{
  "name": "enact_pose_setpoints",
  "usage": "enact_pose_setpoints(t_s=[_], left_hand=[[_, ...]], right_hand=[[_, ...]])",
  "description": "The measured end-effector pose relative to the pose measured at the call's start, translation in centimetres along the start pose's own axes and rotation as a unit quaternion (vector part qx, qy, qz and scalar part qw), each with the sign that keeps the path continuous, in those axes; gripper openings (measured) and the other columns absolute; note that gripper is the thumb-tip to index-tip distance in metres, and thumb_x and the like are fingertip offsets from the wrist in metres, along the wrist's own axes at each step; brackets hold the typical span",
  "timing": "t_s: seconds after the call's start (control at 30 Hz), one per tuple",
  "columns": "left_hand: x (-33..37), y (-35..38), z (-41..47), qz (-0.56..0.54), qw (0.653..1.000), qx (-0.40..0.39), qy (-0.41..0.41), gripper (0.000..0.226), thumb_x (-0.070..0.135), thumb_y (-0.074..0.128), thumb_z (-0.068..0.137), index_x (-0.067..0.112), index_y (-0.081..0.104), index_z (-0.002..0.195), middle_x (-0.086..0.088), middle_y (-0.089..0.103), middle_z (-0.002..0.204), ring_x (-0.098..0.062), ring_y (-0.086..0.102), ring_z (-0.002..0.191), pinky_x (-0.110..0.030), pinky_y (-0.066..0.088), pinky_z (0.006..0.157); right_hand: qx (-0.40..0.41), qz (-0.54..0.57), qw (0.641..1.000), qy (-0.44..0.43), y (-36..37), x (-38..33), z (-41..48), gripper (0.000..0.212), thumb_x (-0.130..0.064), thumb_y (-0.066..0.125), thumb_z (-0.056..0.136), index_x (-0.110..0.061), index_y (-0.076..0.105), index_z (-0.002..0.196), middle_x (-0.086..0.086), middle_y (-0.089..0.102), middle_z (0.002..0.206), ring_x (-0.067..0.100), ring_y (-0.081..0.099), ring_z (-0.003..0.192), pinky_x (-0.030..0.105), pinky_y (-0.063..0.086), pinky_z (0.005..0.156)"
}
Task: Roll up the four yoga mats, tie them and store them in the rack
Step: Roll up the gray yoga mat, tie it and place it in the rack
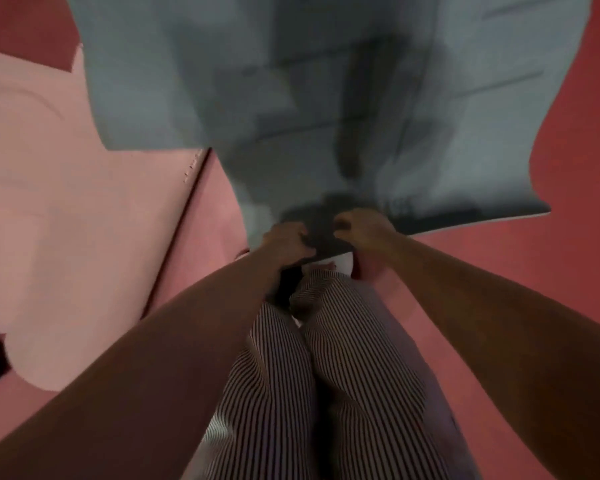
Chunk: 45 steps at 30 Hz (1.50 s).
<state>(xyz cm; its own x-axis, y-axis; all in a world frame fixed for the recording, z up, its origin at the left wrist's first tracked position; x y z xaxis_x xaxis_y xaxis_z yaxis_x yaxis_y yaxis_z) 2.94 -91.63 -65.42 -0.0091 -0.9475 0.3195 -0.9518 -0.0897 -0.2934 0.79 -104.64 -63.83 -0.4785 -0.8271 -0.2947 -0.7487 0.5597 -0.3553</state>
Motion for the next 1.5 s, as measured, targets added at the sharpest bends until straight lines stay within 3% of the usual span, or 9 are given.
enact_pose_setpoints(t_s=[0.1, 0.2, 0.37, 0.57, 0.7, 0.87, 1.1, 1.27, 1.5], left_hand=[[-0.8, 3.6, 2.1, 0.095, 0.994, -0.048, 0.015, 0.076, 0.058, 0.069, 0.076, 0.016, 0.044, 0.134, -0.011, 0.048, 0.133, -0.030, 0.048, 0.121, -0.040, 0.040, 0.099], [-1.3, 5.2, 3.3, 0.175, 0.984, -0.017, 0.038, 0.075, 0.046, 0.065, 0.083, 0.014, 0.031, 0.142, -0.015, 0.035, 0.138, -0.035, 0.039, 0.126, -0.042, 0.036, 0.099], [-1.6, 3.1, 3.0, 0.090, 0.992, 0.058, 0.062, 0.038, 0.023, 0.052, 0.093, 0.012, 0.053, 0.129, -0.013, 0.054, 0.128, -0.034, 0.050, 0.120, -0.038, 0.041, 0.094], [0.2, 0.0, -1.8, 0.107, 0.992, -0.006, 0.066, 0.027, 0.026, 0.058, 0.091, 0.009, 0.063, 0.112, -0.013, 0.063, 0.117, -0.030, 0.055, 0.111, -0.034, 0.041, 0.083], [1.7, -1.5, -5.9, 0.128, 0.990, -0.024, 0.054, 0.030, 0.027, 0.062, 0.087, 0.007, 0.064, 0.110, -0.014, 0.064, 0.114, -0.032, 0.058, 0.108, -0.037, 0.047, 0.087], [2.8, -3.9, -10.8, 0.161, 0.985, -0.052, 0.038, 0.010, 0.027, 0.062, 0.084, 0.018, 0.060, 0.088, -0.003, 0.060, 0.086, -0.023, 0.058, 0.083, -0.027, 0.041, 0.067], [2.2, -3.5, -17.6, 0.186, 0.978, -0.074, 0.053, 0.007, 0.022, 0.060, 0.087, 0.021, 0.054, 0.089, -0.008, 0.062, 0.105, -0.022, 0.056, 0.090, -0.028, 0.043, 0.074], [-2.0, 0.3, -23.1, 0.146, 0.984, -0.100, 0.027, 0.033, 0.023, 0.060, 0.092, 0.010, 0.057, 0.123, -0.004, 0.057, 0.116, -0.018, 0.050, 0.100, -0.024, 0.035, 0.079], [-10.4, 9.3, -29.1, 0.225, 0.969, -0.099, 0.022, 0.036, 0.031, 0.060, 0.089, 0.012, 0.062, 0.119, -0.011, 0.061, 0.121, -0.028, 0.056, 0.110, -0.030, 0.043, 0.087]], right_hand=[[-0.066, -0.132, 0.989, -0.011, 4.1, 1.4, 2.3, 0.064, -0.051, 0.059, 0.086, -0.024, 0.040, 0.141, 0.006, 0.041, 0.144, 0.027, 0.038, 0.132, 0.041, 0.030, 0.107], [-0.056, -0.197, 0.979, -0.019, 6.4, 2.4, 3.3, 0.075, -0.049, 0.064, 0.083, -0.022, 0.030, 0.144, 0.007, 0.031, 0.148, 0.028, 0.032, 0.135, 0.042, 0.026, 0.107], [0.019, -0.117, 0.993, -0.020, 4.8, 2.1, 4.3, 0.044, -0.036, 0.058, 0.090, -0.018, 0.051, 0.130, 0.010, 0.050, 0.131, 0.030, 0.047, 0.120, 0.036, 0.037, 0.094], [-0.038, -0.046, 0.998, -0.012, 2.2, 1.0, -0.1, 0.041, -0.045, 0.065, 0.083, -0.009, 0.067, 0.103, 0.013, 0.063, 0.110, 0.029, 0.057, 0.106, 0.030, 0.038, 0.073], [-0.024, -0.010, 0.999, -0.020, 0.5, -0.8, -4.2, 0.039, -0.043, 0.067, 0.083, -0.006, 0.067, 0.094, 0.013, 0.064, 0.099, 0.030, 0.059, 0.099, 0.027, 0.035, 0.070], [0.022, 0.039, 0.998, -0.047, -0.9, -3.3, -9.5, 0.037, -0.038, 0.069, 0.082, -0.001, 0.067, 0.088, 0.007, 0.055, 0.080, 0.024, 0.057, 0.088, 0.028, 0.029, 0.061], [0.041, -0.039, 0.998, -0.014, 0.9, -4.0, -15.1, 0.054, -0.058, 0.062, 0.081, -0.011, 0.062, 0.108, 0.010, 0.061, 0.112, 0.029, 0.056, 0.110, 0.031, 0.039, 0.080], [0.020, -0.017, 1.000, -0.012, 5.7, -6.4, -19.7, 0.045, -0.055, 0.065, 0.078, -0.011, 0.063, 0.089, 0.000, 0.049, 0.077, 0.028, 0.059, 0.095, 0.029, 0.035, 0.070], [-0.050, 0.029, 0.998, -0.008, 18.9, -8.8, -25.3, 0.045, -0.056, 0.067, 0.076, -0.015, 0.067, 0.094, 0.000, 0.057, 0.084, 0.023, 0.057, 0.087, 0.026, 0.036, 0.070]])
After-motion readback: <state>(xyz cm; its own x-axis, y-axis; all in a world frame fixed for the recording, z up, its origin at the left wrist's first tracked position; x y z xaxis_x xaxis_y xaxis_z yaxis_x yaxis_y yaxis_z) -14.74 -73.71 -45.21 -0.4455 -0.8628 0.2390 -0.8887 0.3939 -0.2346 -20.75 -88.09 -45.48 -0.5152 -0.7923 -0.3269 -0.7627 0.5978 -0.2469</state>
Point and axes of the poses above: each hand's wrist, its own z-axis towards the middle knuckle, its own y-axis out of the palm, x = y × z, the point moved 9 cm from there along z, towards the middle knuckle
